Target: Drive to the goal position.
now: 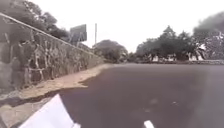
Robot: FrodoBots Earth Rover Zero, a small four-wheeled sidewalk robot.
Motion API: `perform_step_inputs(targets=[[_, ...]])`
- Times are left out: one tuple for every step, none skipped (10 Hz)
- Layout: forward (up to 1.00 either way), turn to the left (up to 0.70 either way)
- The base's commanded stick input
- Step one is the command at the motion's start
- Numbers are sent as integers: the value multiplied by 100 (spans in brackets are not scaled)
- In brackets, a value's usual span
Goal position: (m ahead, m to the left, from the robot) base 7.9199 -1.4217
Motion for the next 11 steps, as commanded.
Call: perform_step_inputs(targets=[[50,0],[50,0],[50,0],[50,0],[50,0],[50,0],[50,0],[50,0],[50,0],[50,0],[50,0]])
